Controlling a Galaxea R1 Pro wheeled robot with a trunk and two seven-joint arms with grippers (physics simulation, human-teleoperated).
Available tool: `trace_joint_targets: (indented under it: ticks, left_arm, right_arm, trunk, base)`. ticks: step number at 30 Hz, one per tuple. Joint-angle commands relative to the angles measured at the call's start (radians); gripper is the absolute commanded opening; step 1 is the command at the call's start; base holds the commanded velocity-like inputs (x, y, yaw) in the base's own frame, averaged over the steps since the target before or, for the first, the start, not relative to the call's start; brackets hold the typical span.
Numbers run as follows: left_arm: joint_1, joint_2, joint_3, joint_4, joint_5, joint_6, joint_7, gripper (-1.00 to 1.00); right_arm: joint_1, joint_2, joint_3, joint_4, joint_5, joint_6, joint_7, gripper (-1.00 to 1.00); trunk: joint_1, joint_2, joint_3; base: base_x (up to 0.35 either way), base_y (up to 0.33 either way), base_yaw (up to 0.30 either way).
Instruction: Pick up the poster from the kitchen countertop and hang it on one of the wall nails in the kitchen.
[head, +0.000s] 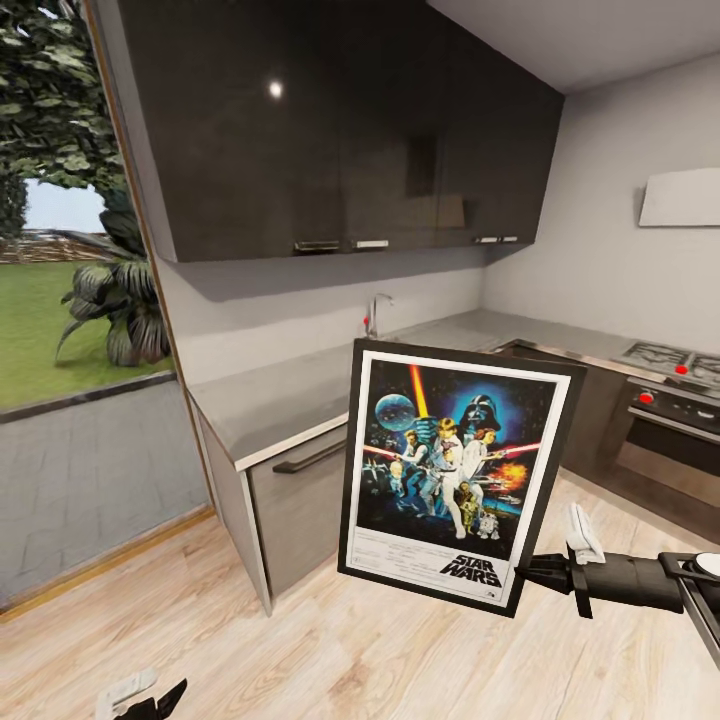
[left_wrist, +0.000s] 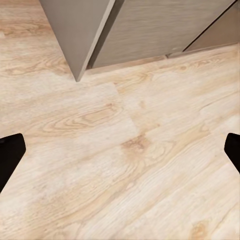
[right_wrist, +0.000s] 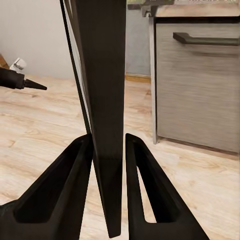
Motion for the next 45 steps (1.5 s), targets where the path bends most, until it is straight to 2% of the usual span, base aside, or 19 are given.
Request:
trace_joint_targets:
  ticks: [1, 43, 45]
  left_arm:
    - [-0.001, 0.000, 0.002, 0.001, 0.004, 0.000, -0.006, 1.00]
    - [-0.001, 0.000, -0.001, 0.002, 0.004, 0.000, -0.006, 1.00]
    - [-0.001, 0.000, -0.001, 0.002, 0.004, 0.000, -0.006, 1.00]
  right_arm:
    - [-0.001, 0.000, -0.001, 0.000, 0.001, 0.012, 0.005, -1.00]
    - [-0.001, 0.000, -0.001, 0.000, 0.001, 0.012, 0.005, -1.00]
    - [-0.001, 0.000, -0.001, 0.000, 0.001, 0.012, 0.005, -1.00]
  trunk:
    - [-0.004, 0.006, 0.002]
    - [-0.165, 0.300, 0.133]
    - [-0.165, 0.300, 0.133]
  base:
    - [0.000, 0.000, 0.000]
    - [0.000, 0.000, 0.000]
    - [0.000, 0.000, 0.000]
